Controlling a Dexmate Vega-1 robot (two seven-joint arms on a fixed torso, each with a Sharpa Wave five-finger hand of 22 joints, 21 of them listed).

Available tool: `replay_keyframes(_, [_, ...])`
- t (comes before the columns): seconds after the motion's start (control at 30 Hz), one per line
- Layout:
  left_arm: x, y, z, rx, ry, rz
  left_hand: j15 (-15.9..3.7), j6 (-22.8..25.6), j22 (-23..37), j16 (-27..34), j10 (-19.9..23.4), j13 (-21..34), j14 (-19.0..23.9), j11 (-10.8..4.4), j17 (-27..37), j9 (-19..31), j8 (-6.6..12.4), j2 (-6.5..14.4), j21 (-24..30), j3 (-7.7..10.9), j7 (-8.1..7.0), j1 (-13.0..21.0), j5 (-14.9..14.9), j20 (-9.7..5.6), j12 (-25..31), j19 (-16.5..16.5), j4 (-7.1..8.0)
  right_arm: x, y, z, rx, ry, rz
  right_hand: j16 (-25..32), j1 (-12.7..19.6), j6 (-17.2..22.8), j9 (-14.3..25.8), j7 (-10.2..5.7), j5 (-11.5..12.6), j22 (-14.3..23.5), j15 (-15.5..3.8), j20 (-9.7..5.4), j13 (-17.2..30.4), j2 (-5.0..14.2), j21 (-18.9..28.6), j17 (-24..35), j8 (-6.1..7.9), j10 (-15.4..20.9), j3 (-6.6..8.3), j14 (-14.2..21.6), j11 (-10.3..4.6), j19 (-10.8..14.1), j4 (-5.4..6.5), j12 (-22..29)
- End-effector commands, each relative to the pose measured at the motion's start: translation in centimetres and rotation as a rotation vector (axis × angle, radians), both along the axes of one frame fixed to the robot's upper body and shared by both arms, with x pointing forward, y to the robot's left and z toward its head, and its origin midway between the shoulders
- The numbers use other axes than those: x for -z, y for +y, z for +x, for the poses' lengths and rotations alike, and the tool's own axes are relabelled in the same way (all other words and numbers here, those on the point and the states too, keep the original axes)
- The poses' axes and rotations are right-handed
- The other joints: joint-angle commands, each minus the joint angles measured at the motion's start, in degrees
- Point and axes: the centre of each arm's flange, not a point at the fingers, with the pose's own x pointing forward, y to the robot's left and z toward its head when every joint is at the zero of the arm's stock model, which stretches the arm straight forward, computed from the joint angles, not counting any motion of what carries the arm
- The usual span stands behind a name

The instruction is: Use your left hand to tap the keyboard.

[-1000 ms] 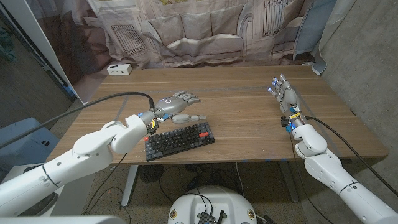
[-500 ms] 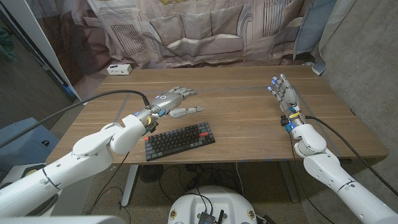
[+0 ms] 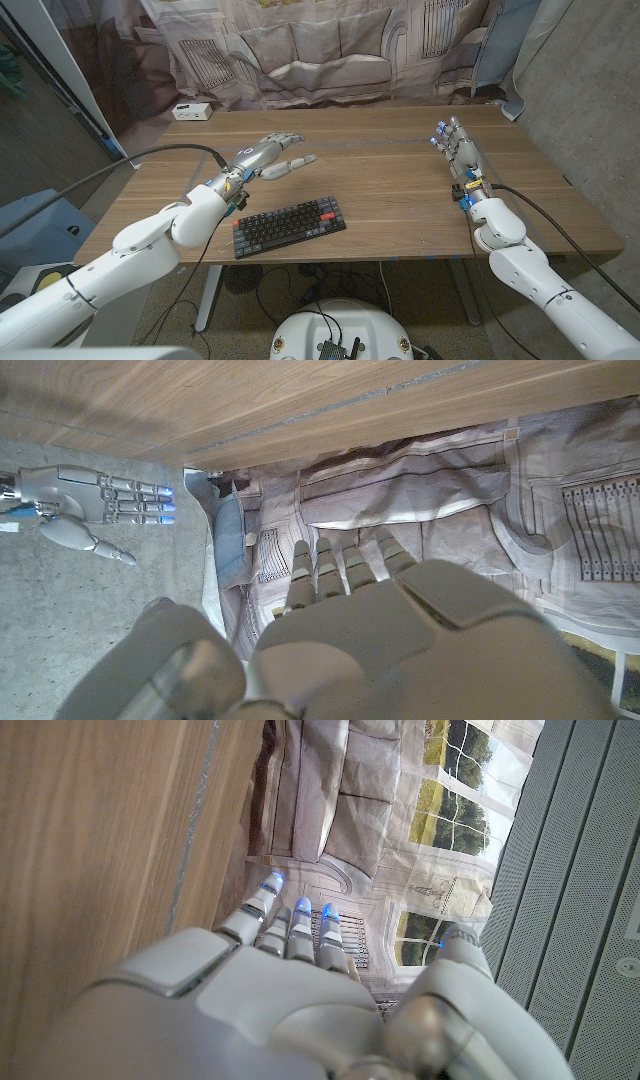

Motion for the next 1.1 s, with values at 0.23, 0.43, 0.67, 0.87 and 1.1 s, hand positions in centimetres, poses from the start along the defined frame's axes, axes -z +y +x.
replay_keyframes(0.23, [-0.8, 2.7, 1.3, 0.056, 0.027, -0.2, -0.13, 1.12, 0.13, 0.41, 1.01, 0.05, 0.86, 0.32, 0.0, -0.02, 0.59, -0.22, 0.15, -0.13, 0.04, 0.75, -0.15, 0.25, 0.52, 0.44, -0.21, -0.2, -0.1, -0.4, 0.011, -0.003, -0.025, 0.06, 0.06, 0.43, 0.25, 0.08, 0.25, 0.19, 0.06, -0.07, 0.16, 0.66, 0.17, 0.15, 0.33, 0.52, -0.02, 0.67, 0.09, 0.72, -0.06, 0.26])
replay_keyframes(0.43, [-1.0, 3.2, 2.5, 0.128, 0.056, -0.287, -0.11, 1.72, 0.13, 0.46, 1.58, 0.03, 1.38, 0.39, -0.02, -0.02, 0.62, -0.24, 0.1, -0.13, 0.23, 0.92, -0.17, 0.39, 0.65, 0.62, -0.31, -0.4, -0.2, -0.6, 0.022, 0.0, -0.027, 0.07, 0.05, 0.44, 0.26, 0.1, 0.25, 0.18, 0.11, -0.08, 0.16, 0.68, 0.17, 0.15, 0.32, 0.51, -0.05, 0.75, -0.16, 0.86, -0.07, 0.24])
replay_keyframes(0.67, [-0.9, 3.7, 3.8, 0.186, 0.094, -0.394, -0.05, 2.42, 0.13, 0.49, 2.36, 0.0, 2.0, 0.89, -0.03, -0.02, 0.63, -0.25, 0.14, -0.12, 0.58, 1.16, -0.19, 0.57, 0.82, 1.14, -0.45, -1.0, -0.3, -0.3, 0.021, 0.0, -0.025, 0.06, 0.03, 0.4, 0.26, 0.12, 0.25, 0.18, 0.17, -0.1, 0.16, 0.68, 0.13, 0.15, 0.29, 0.58, -0.1, 0.79, -0.17, 0.91, -0.08, 0.24])
replay_keyframes(0.87, [-0.9, 4.1, 4.4, 0.229, 0.114, -0.481, -0.03, 2.52, 0.13, 0.51, 2.64, -0.01, 2.34, 1.07, -0.04, -0.03, 0.53, -0.25, 0.11, -0.11, 0.67, 1.3, -0.19, 0.55, 0.86, 1.29, -0.52, -1.2, -0.6, -0.1, 0.021, -0.001, -0.016, 0.07, 0.02, 0.38, 0.26, 0.12, 0.26, 0.17, 0.19, -0.07, 0.16, 0.69, 0.1, 0.15, 0.27, 0.6, -0.12, 0.85, -0.14, 0.93, -0.08, 0.23])
replay_keyframes(1.1, [-0.7, 4.9, 5.0, 0.249, 0.115, -0.565, 0.0, 2.99, 0.13, 0.65, 3.39, -0.04, 3.24, 1.26, -0.05, -0.03, 0.46, -0.22, 0.24, -0.07, 0.81, 1.57, -0.21, 0.64, 1.02, 2.02, -0.67, -1.4, -0.9, 0.3, 0.015, -0.011, -0.018, 0.06, -0.01, 0.38, 0.26, 0.1, 0.26, 0.17, 0.19, -0.1, 0.16, 0.71, 0.08, 0.15, 0.26, 0.67, -0.17, 0.89, 0.01, 1.02, -0.08, 0.23])
